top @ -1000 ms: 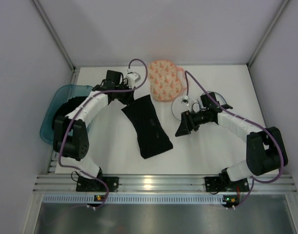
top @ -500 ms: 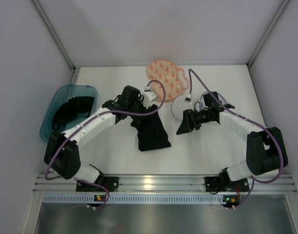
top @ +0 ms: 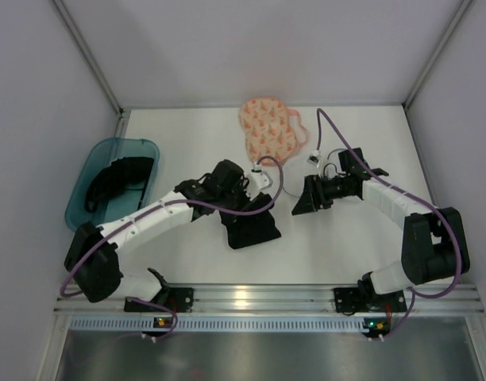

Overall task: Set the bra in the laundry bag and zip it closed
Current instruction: Adjust the bra at the center of the board.

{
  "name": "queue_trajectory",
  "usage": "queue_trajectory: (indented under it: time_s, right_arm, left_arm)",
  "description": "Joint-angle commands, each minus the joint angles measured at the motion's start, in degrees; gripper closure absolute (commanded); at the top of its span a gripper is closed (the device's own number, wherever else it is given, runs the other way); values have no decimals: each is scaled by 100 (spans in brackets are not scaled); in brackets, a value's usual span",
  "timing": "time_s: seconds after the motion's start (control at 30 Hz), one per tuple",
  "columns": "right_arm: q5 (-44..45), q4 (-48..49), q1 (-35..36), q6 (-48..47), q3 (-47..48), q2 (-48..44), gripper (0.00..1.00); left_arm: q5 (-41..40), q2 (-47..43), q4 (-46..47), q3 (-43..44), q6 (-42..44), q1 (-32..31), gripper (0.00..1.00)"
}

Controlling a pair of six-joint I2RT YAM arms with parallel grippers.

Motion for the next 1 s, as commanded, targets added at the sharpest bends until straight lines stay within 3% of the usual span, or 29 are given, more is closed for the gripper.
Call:
queue_trajectory:
  time_s: [0.0,0.27,0.33,0.37,0.43,0.47,0.57,0.6,0.73,0.83,0.97]
  right_arm:
    - [-102,8,-69,-133,153,4,24]
    - [-67,-27,-69,-195,118,30,24]
    - [-32,-54,-78,-256,100,-22,23]
    - [-6,-45,-69,-274,91,-31,23]
    - [12,-54,-69,-300,91,-58,22]
    - [30,-45,-69,-291,100,-49,22]
    - [30,7,-78,-195,170,30,22]
    - [30,164,-69,-142,153,39,22]
    - [21,630,-52,455,13,275,20]
    - [30,1034,54,938,-145,512,10]
    - [-67,1290,185,1509,-111,1092,7]
  left_arm:
    - [-10,145,-109,-230,-180,-342,100]
    - [-414,805,-39,-275,-506,-1116,98]
    - [-405,744,-65,-275,-445,-1195,83]
    - [-423,596,-65,-275,-401,-1213,64]
    - [-528,472,-100,-266,-269,-1248,42]
    - [-598,349,-126,-231,-217,-1248,21]
    - [-766,278,-407,-48,-137,-1318,18]
    - [-766,287,-495,-20,-128,-1336,3]
    - [-1257,269,-496,-55,-110,-1581,1]
    - [-1582,182,-417,-116,-242,-1617,1]
    - [-1372,-423,-92,-397,-497,-1231,1]
